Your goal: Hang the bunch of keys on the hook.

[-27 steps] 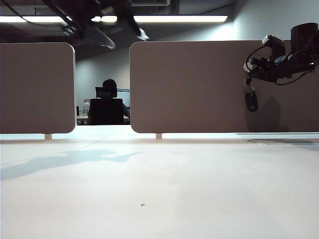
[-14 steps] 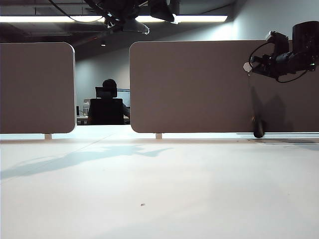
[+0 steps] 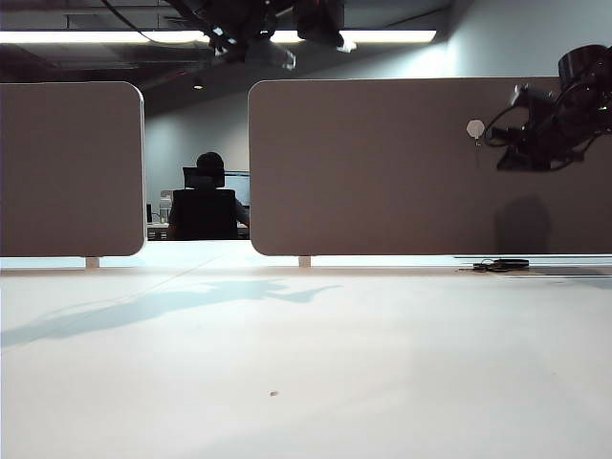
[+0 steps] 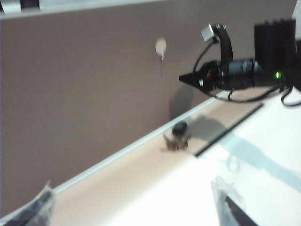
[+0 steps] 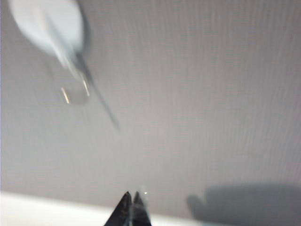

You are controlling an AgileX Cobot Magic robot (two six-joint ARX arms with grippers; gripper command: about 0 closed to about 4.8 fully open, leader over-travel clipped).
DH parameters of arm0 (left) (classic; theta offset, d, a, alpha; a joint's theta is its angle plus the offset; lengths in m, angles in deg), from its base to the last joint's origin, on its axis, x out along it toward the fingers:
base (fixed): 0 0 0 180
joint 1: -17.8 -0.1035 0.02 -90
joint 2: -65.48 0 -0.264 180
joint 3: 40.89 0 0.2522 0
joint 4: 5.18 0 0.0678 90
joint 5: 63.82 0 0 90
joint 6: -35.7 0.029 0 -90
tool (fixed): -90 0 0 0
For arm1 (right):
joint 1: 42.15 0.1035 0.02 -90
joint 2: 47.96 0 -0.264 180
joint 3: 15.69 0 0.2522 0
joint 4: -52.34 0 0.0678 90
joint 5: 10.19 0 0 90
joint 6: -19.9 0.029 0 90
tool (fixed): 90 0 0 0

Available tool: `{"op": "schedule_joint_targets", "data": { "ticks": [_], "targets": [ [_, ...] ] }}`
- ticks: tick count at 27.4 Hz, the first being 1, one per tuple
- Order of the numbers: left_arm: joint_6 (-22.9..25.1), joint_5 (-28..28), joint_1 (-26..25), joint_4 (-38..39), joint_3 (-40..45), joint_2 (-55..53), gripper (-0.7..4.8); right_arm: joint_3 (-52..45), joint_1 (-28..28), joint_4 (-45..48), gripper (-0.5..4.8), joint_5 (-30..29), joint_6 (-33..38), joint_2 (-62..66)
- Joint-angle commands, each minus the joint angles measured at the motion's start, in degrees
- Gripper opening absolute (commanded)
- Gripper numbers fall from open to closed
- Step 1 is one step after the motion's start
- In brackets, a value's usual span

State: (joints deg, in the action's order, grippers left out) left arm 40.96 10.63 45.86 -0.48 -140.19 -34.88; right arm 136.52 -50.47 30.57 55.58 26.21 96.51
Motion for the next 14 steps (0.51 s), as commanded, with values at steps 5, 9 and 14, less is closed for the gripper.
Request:
{"op": "schedule_joint_targets", "data": {
  "ticks": [5,9,14],
  "targets": [
    [-2.7,-0.3,0.3,4.3,-0.2,0.1,4.79,-0.1,1.5,-14.3,1.90,4.8,-0.5,0.6],
    [-2.7,-0.3,0.4,6.6,-0.2,0.2,4.79,-0.3,2.6,-17.1,2.65,2.9,-7.4,1.3],
    [-2.2,-0.1,0.4,8.6,-0.2,0.2,4.79,-2.9,4.7,-18.4,2.50,2.4,-25.1,1.3]
  ]
}}
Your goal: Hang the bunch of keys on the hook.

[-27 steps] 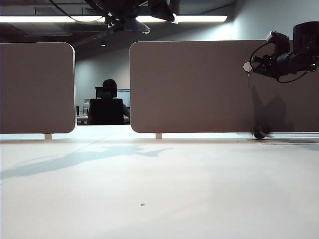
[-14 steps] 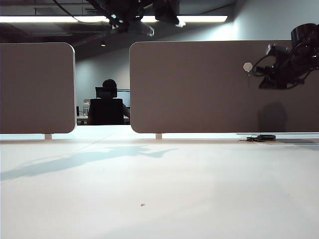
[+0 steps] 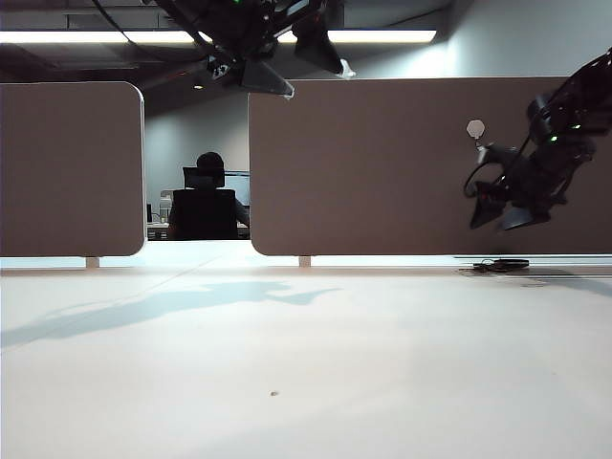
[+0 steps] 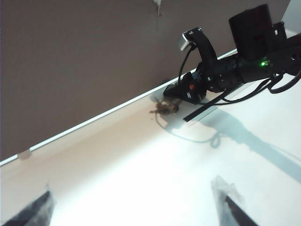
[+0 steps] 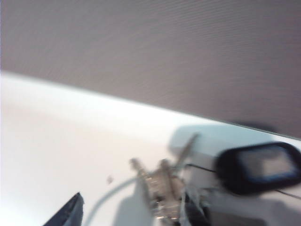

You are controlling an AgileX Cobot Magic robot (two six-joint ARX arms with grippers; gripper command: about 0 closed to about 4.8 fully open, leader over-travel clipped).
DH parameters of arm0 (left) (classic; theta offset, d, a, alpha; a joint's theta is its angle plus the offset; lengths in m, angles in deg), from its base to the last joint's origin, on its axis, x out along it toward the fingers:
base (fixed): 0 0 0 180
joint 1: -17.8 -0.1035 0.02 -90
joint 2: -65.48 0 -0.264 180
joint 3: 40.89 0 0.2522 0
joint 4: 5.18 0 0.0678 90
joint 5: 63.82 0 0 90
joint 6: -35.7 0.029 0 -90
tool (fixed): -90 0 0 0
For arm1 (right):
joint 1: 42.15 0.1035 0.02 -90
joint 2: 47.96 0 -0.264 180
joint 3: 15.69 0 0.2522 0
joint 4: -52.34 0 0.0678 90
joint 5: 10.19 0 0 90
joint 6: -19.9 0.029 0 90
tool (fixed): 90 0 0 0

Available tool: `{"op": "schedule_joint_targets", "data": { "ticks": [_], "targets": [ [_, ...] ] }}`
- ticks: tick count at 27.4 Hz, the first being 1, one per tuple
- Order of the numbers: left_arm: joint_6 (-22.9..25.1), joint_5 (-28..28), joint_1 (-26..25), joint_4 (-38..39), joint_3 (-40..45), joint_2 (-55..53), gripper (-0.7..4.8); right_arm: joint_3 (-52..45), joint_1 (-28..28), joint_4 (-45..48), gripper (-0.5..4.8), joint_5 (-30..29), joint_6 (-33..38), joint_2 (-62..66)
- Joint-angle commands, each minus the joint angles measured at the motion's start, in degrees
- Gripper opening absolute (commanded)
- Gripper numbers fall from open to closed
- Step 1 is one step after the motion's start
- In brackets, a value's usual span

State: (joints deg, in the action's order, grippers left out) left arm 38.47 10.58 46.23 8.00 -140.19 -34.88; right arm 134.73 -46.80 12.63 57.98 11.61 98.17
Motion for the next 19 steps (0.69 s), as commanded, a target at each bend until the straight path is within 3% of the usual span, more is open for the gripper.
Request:
{"op": "schedule_joint_targets", "data": {
  "ticks": [1,3,7,12,19],
  "targets": [
    [0.5,-0.1,0.0,0.1,-0.2,0.2,4.79,-1.8,1.3,-0.9,2.46,1.1,-14.9,-0.3],
    [0.5,0.0,0.0,0.2,-0.2,0.2,4.79,-4.1,2.2,-0.2,2.46,8.1,-24.7,-0.3],
    [1.8,0.0,-0.1,0.6,-0.2,0.3,4.79,-5.8,2.2,3.1,2.47,14.4,-27.8,-0.3],
    [1.8,1.4,-0.7,2.3,-0.2,0.5,4.79,-5.9,0.8,7.7,2.42,14.2,-27.8,-0.3],
    [1.8,1.4,-0.7,2.2,-0.2,0.5,4.79,-5.9,0.5,5.6,2.41,10.1,-27.8,0.1]
  ]
}}
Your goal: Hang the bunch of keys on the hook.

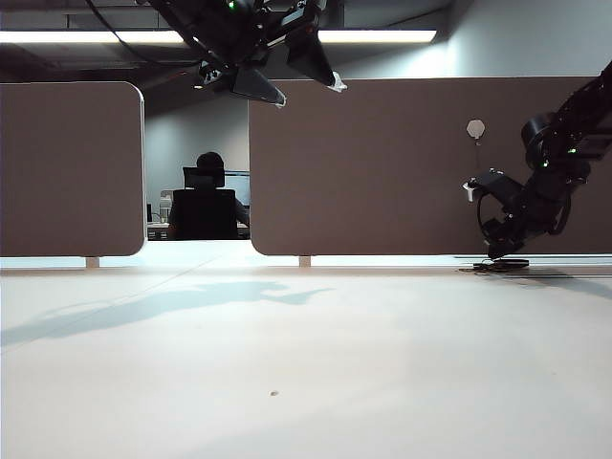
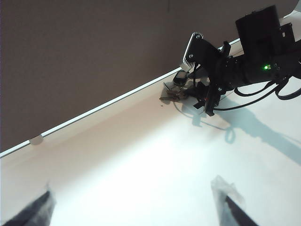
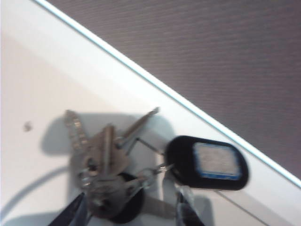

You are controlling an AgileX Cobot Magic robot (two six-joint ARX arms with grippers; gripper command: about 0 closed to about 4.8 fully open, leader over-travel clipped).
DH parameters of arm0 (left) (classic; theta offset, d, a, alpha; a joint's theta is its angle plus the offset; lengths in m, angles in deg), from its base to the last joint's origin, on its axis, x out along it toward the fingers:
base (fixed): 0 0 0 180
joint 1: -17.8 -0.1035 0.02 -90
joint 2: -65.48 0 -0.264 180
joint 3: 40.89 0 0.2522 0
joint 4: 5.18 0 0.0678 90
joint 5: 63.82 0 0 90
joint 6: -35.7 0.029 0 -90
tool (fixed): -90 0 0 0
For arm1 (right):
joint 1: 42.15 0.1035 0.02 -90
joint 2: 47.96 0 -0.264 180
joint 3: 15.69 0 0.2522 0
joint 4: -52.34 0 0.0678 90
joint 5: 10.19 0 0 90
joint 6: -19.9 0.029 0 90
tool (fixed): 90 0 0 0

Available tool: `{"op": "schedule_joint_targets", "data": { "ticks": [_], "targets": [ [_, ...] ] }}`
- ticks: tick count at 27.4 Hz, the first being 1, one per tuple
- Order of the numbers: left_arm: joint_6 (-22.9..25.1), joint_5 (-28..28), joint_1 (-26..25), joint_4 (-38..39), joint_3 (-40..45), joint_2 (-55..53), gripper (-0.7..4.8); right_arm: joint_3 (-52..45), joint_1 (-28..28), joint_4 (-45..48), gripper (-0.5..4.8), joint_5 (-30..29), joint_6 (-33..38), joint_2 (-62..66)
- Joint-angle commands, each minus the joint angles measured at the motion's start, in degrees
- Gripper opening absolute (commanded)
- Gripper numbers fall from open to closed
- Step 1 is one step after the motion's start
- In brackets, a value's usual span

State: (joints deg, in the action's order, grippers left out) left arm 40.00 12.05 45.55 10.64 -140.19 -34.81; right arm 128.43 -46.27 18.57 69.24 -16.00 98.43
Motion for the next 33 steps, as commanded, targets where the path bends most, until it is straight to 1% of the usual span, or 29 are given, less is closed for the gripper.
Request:
{"op": "schedule_joint_targets", "data": {
  "ticks": [1,5,7,10,13,14,15,16,21,22,23,25,33],
  "targets": [
    [0.2,0.0,0.0,-0.4,-0.2,0.4,4.79,0.4,0.0,-0.5,2.41,-1.1,-0.2,-0.1],
    [0.2,0.0,0.0,0.1,-0.2,0.4,4.79,0.4,0.1,-0.7,2.41,-1.5,-0.3,1.1],
    [0.3,0.3,0.0,0.6,-0.2,0.4,4.79,0.4,0.2,0.3,2.30,-2.1,-1.4,1.6],
    [0.3,0.4,0.0,0.6,-0.2,0.4,4.79,0.4,0.1,1.9,2.29,-2.2,-3.0,1.6],
    [0.3,0.4,0.0,0.6,0.0,0.4,4.79,0.4,0.1,3.9,2.27,-2.8,-3.1,1.7],
    [0.3,0.4,0.0,0.6,0.0,0.4,4.79,0.4,0.1,4.0,2.06,-3.4,-3.1,1.9],
    [0.3,0.4,0.0,0.6,0.0,0.4,4.79,0.4,0.2,3.8,1.30,-3.9,-2.6,1.9],
    [0.3,0.4,0.0,0.6,0.0,0.4,4.79,0.4,0.2,3.8,1.13,-3.9,-2.3,1.9],
    [0.2,0.4,0.0,0.6,0.0,0.4,4.79,0.4,0.2,2.4,1.19,-4.6,-1.4,1.9],
    [0.2,0.4,0.0,0.7,0.0,0.4,4.79,0.4,0.2,2.2,1.27,-4.7,-1.4,1.9],
    [0.2,0.4,0.0,0.7,0.0,0.4,4.79,0.4,0.2,2.1,1.50,-4.6,-1.4,1.9],
    [0.2,0.4,0.0,0.9,0.0,0.5,4.79,0.4,0.2,1.8,1.72,-4.6,-1.4,1.9],
    [0.2,0.4,0.0,1.7,0.0,0.5,4.79,0.4,0.2,1.9,1.68,-5.0,-1.4,1.9]
  ]
}}
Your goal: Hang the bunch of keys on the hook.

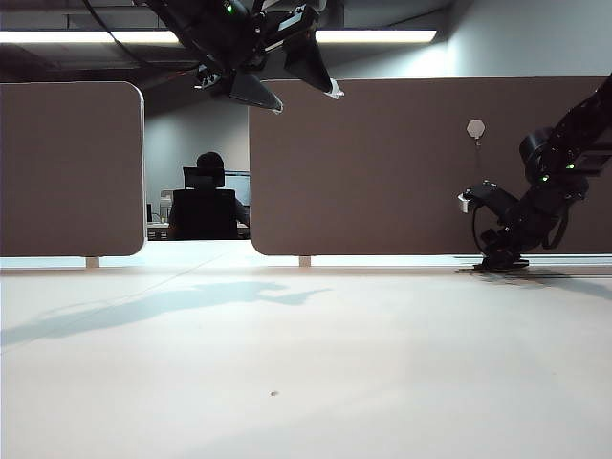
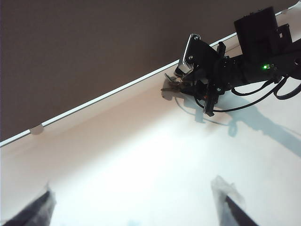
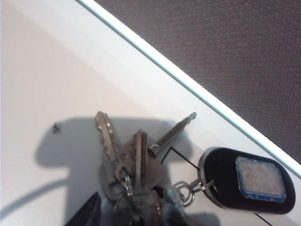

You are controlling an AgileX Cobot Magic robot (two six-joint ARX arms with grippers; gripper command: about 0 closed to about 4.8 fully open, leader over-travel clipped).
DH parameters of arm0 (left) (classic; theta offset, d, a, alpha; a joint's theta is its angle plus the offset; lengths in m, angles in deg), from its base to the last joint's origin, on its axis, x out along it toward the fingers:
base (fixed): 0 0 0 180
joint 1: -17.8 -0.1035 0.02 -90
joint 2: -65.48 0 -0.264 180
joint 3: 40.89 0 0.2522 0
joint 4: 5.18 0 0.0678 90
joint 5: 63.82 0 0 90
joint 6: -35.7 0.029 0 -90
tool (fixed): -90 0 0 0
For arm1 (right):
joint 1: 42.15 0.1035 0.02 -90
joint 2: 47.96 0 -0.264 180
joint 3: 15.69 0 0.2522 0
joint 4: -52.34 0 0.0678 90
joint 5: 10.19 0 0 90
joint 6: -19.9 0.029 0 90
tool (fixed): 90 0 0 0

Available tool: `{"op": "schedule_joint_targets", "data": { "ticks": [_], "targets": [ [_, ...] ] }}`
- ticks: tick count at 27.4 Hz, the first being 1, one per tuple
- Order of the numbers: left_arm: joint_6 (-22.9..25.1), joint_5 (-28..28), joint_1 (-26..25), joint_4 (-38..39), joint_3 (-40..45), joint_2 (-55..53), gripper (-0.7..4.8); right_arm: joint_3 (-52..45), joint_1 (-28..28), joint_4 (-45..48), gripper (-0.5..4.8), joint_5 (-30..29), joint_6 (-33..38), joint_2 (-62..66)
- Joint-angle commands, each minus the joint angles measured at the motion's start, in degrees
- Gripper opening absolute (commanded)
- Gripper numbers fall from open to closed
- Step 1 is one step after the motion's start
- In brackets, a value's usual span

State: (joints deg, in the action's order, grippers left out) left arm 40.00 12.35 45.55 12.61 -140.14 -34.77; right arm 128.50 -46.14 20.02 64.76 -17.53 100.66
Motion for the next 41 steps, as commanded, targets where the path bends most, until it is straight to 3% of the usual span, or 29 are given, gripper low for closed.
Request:
{"op": "schedule_joint_targets", "data": {
  "ticks": [1,3,6,7,16,31,41],
  "targets": [
    [0.2,0.1,0.0,-0.3,-0.1,0.4,4.79,0.3,0.0,0.4,1.63,-0.8,0.1,-0.3],
    [0.2,0.1,0.0,-0.3,-0.1,0.4,4.79,0.3,0.0,0.4,1.22,-1.9,0.2,-0.3],
    [0.2,0.2,0.0,-0.3,-0.1,0.4,4.79,0.3,0.0,-0.1,0.07,-2.5,1.3,-0.3],
    [0.2,0.4,0.0,-0.3,-0.1,0.4,4.79,0.3,0.0,-0.2,-0.08,-2.4,1.7,-0.3],
    [0.2,1.0,0.0,-0.3,-0.1,0.4,4.79,0.5,-0.1,4.4,-0.08,1.3,12.1,-1.6],
    [0.1,1.0,0.0,-1.1,-0.2,0.5,4.79,0.4,-1.4,8.6,-0.08,-10.3,19.9,-10.3],
    [0.0,1.0,0.0,-1.2,-0.2,0.5,4.79,0.5,-1.8,13.0,-0.08,-11.4,22.8,-11.2]
  ]
}}
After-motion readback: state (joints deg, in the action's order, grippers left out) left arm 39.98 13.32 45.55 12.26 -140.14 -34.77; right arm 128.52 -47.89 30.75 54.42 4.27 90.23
